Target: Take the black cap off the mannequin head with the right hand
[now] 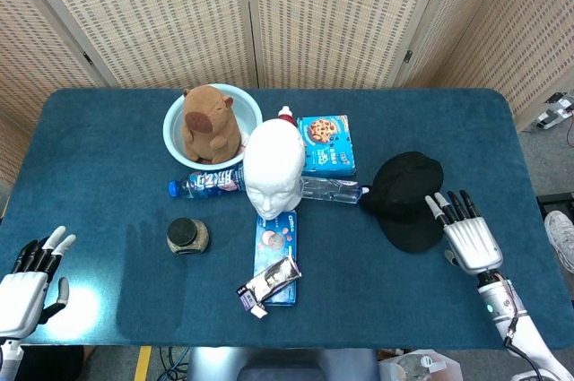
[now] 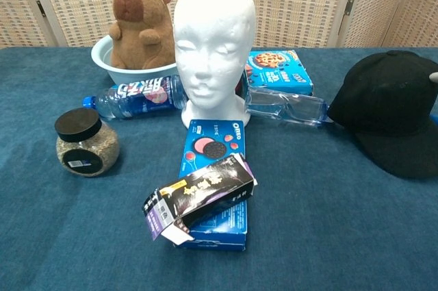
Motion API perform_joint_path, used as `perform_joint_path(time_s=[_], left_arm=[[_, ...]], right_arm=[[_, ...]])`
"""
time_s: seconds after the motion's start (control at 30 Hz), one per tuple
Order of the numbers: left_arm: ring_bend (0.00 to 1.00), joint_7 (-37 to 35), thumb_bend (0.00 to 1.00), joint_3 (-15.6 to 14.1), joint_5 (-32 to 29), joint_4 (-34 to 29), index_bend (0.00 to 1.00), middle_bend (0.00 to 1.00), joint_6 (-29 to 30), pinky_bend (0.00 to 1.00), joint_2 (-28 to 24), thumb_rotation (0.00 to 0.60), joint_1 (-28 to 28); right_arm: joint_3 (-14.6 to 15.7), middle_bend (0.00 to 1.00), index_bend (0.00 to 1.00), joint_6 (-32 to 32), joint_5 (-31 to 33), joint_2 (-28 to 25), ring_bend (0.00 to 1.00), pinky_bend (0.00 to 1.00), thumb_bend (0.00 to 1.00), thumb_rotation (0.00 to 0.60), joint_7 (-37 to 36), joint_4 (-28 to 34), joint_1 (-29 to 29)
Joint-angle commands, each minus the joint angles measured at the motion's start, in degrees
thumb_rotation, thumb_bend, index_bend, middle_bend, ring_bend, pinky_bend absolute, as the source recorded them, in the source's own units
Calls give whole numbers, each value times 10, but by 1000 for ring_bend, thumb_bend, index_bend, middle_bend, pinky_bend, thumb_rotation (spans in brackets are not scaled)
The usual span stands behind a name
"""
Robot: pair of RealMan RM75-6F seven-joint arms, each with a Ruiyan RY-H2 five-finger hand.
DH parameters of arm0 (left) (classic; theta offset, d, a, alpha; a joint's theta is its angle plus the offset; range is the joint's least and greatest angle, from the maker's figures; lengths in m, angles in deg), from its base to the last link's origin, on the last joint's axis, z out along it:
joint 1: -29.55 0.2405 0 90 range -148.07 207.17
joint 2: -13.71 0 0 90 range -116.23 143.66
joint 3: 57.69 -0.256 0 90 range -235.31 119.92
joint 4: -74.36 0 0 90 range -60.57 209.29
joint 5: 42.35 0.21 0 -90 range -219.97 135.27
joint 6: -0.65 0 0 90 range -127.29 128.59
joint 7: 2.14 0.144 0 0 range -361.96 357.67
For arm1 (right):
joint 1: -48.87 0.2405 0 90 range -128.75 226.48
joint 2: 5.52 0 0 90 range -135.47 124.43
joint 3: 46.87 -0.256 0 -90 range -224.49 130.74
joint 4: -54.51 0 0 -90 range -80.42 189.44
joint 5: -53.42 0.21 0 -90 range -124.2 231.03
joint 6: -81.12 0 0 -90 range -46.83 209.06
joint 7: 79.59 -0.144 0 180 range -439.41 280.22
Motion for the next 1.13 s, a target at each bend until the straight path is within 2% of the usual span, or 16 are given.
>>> perform_joint_path(time_s=[0.03, 0.2, 0.4, 0.53, 0.63, 0.93, 1.13], left_arm=[[0, 1, 620, 0, 1, 0, 97, 0, 1, 0, 0, 600, 1], [0, 1, 620, 1, 0, -2, 97, 0, 5, 0, -2, 600, 2], [0, 2, 621, 3, -2, -4, 97, 0, 6, 0, -5, 600, 2], [0, 2, 620, 5, -3, -4, 97, 0, 8, 0, -5, 600, 2], [0, 2, 620, 5, -2, -4, 97, 0, 10, 0, -6, 600, 3], [0, 7, 620, 6, 0, -11, 97, 0, 15, 0, -6, 600, 4], [0, 8, 620, 7, 4, -12, 97, 0, 16, 0, -4, 600, 3]], right_arm=[[6, 0, 0, -10, -2, -8, 0, 0, 0, 600, 2, 12, -2], [8, 4, 0, 22, -32, -12, 0, 0, 0, 600, -21, 17, -11], [5, 82, 0, 76, -58, -35, 4, 15, 0, 600, -43, 46, -33], [6, 168, 95, 114, -73, -57, 84, 125, 0, 600, -66, 71, -52], [8, 208, 162, 137, -81, -75, 117, 158, 0, 600, -75, 92, -67], [21, 252, 222, 191, -102, -117, 149, 173, 0, 600, -73, 147, -116], [21, 259, 241, 192, -98, -126, 154, 173, 0, 600, -77, 156, -129]])
